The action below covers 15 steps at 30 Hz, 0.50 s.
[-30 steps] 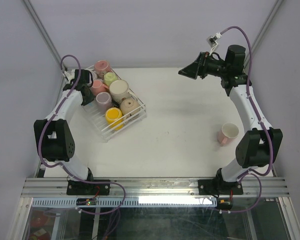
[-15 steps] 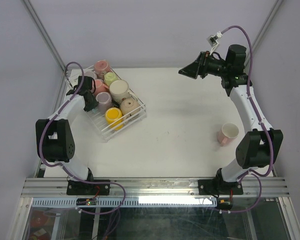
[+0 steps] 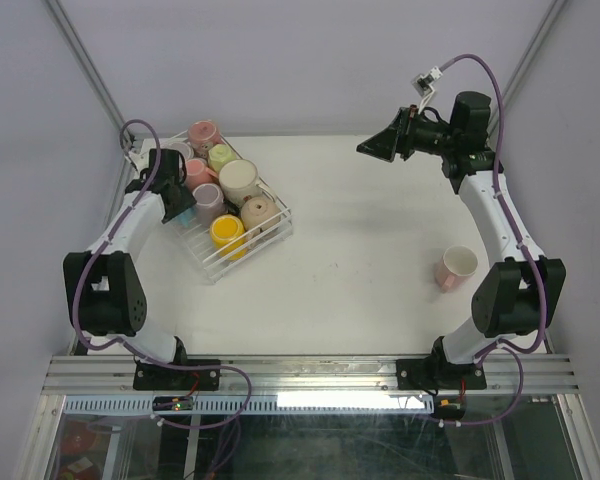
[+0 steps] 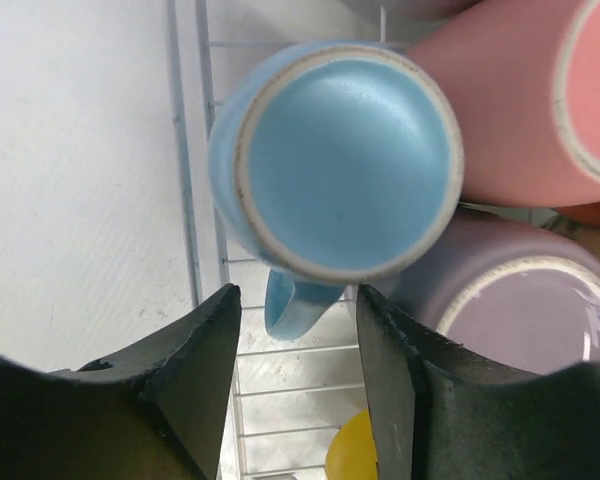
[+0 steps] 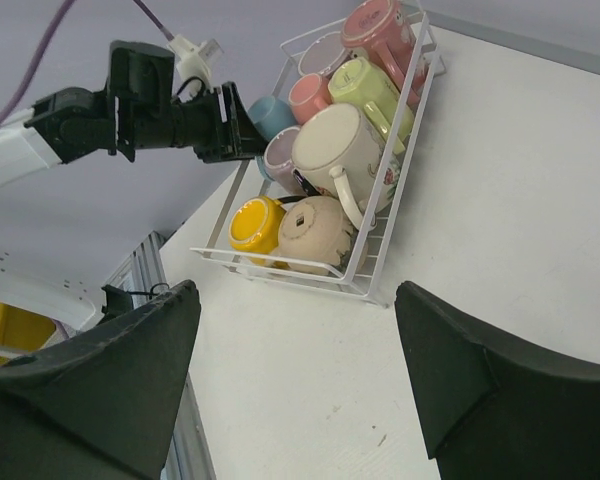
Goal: Load the cups into the dish rack
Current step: Place the cup on the dish rack.
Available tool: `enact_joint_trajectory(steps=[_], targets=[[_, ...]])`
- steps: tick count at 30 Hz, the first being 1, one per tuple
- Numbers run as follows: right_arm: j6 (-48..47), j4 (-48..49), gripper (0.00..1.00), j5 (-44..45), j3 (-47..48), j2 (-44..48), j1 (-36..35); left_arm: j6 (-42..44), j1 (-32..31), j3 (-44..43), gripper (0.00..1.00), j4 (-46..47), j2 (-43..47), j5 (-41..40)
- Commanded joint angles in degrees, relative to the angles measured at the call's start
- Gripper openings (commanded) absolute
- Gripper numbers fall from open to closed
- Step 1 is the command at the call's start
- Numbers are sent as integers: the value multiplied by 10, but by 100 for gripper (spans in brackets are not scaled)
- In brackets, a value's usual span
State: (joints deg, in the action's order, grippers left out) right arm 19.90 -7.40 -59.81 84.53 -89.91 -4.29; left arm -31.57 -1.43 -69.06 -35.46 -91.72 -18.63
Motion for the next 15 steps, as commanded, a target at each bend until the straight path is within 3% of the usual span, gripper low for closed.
enact_joint_trajectory(steps=[1, 6, 10, 13, 15], targets=[[-62, -18, 82, -37, 22, 32, 3, -5, 0, -31, 49, -2, 66, -22], [-208, -110, 83, -48, 32, 53, 3, 1, 0, -29, 51, -12, 107, -20], [-414, -208, 89, -28, 23, 95, 3, 12, 1, -26, 54, -10, 157, -19], [-556, -277, 99, 14, -2, 138, 3, 32, 0, -13, 63, 19, 203, 2], [-611, -308, 100, 51, -19, 165, 4, 41, 1, 7, 74, 49, 235, 19]])
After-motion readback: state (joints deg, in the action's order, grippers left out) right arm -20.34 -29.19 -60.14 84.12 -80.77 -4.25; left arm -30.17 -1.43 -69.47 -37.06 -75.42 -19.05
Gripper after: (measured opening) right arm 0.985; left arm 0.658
